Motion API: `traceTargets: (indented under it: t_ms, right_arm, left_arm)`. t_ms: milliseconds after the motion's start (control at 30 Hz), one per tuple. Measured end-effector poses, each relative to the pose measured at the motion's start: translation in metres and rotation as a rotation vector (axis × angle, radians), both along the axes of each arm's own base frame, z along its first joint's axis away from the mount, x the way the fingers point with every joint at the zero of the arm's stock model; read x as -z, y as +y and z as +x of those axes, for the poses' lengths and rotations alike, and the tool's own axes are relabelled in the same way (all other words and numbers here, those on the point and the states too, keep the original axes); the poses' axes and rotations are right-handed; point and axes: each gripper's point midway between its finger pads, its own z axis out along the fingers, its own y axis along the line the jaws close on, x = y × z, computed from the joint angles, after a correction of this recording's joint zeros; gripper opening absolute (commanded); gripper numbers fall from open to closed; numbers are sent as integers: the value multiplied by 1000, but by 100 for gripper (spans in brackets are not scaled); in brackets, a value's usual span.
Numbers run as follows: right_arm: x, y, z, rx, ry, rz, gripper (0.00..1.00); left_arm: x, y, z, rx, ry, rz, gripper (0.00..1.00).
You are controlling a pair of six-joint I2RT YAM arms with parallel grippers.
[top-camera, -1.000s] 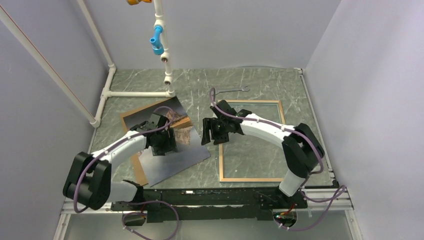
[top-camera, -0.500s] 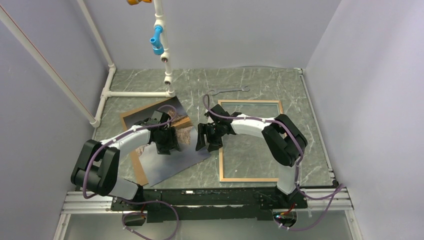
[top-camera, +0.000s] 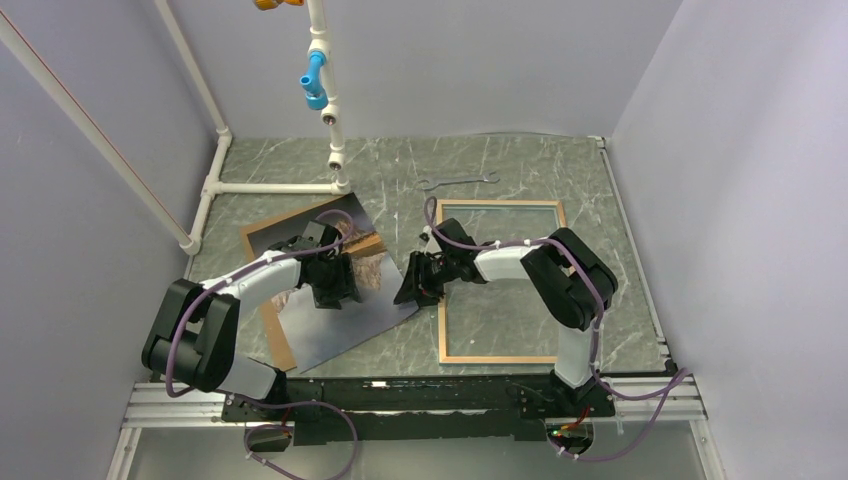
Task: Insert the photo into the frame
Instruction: Pick up the photo at the center of the board.
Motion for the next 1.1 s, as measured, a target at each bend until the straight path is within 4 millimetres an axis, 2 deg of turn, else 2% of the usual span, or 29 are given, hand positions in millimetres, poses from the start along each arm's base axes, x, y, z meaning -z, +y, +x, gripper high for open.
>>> traceTargets:
  t_ms: [167, 267, 400, 533, 700, 733, 767, 833, 933, 1000, 1033, 1100]
  right_arm:
    - [-6, 6, 2, 16, 5, 43, 14]
    - [-9, 6, 3, 18, -6, 44, 2]
    - [-20, 1, 4, 22, -45, 25, 0]
    - [-44, -10, 7, 28, -121, -21, 0]
    - [-96, -37, 17, 79, -273, -54, 0]
    - [-105, -45, 20, 97, -300, -62, 0]
    - [-117, -57, 23, 122, -328, -79, 0]
    - [-142, -83, 30, 187, -392, -117, 0]
    - [-194, -125, 46, 306, -525, -184, 0]
    - [-233, -149, 53, 378, -624, -226, 0]
    - [-258, -162, 54, 414, -683, -252, 0]
    - [-296, -181, 52, 464, -775, -287, 0]
  left_arm:
    - [-1, 0, 0, 0, -5, -1, 59]
    - [-3, 0, 1, 0, -12, -4, 64]
    - [-9, -2, 2, 6, -43, -15, 77]
    - [-27, 4, -3, 12, -105, -3, 88]
    - [-80, 6, 0, 7, -300, -53, 95]
    - [-85, 6, 1, 7, -317, -59, 96]
    - [-101, 6, 1, 7, -371, -81, 96]
    - [-117, 5, 2, 6, -422, -104, 96]
    - [-128, 4, 3, 6, -453, -119, 97]
    - [-128, 4, 3, 6, -450, -119, 97]
    - [-126, 4, 2, 7, -442, -116, 97]
    - [-123, 4, 1, 8, -425, -110, 98]
